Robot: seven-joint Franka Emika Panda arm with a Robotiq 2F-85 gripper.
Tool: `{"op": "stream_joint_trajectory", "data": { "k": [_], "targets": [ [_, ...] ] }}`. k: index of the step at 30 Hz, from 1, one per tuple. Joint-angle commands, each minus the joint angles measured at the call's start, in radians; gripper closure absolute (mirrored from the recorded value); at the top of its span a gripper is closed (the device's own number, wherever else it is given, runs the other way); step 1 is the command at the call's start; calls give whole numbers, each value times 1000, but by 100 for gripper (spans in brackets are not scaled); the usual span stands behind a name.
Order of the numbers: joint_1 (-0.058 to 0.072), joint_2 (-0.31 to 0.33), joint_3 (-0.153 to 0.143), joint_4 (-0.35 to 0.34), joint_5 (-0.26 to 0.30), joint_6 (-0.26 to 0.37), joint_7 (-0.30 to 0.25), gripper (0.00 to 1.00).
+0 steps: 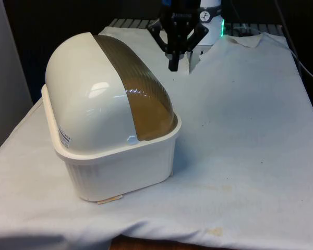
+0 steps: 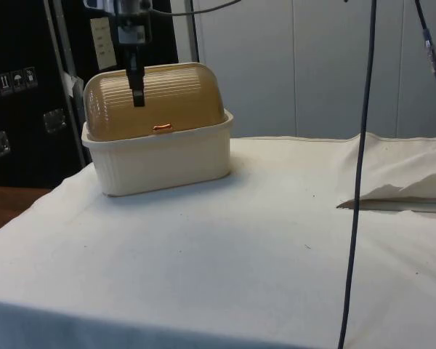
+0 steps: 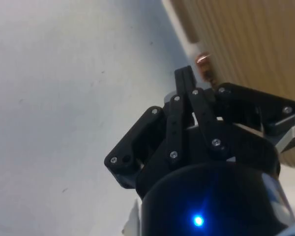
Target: Open the lid, then close it.
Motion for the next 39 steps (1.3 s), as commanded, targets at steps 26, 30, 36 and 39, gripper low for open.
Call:
{"op": "stream_joint_trajectory", "data": {
  "k": [26, 30, 36, 39],
  "targets": [
    [-1, -48, 20, -39, 135, -125, 32, 100],
    [-1, -53, 20, -46, 137, -131, 61, 100],
    [0, -58, 20, -64, 136, -125, 98, 100],
    [2, -61, 20, -77, 134, -119, 123, 100]
  ]
}}
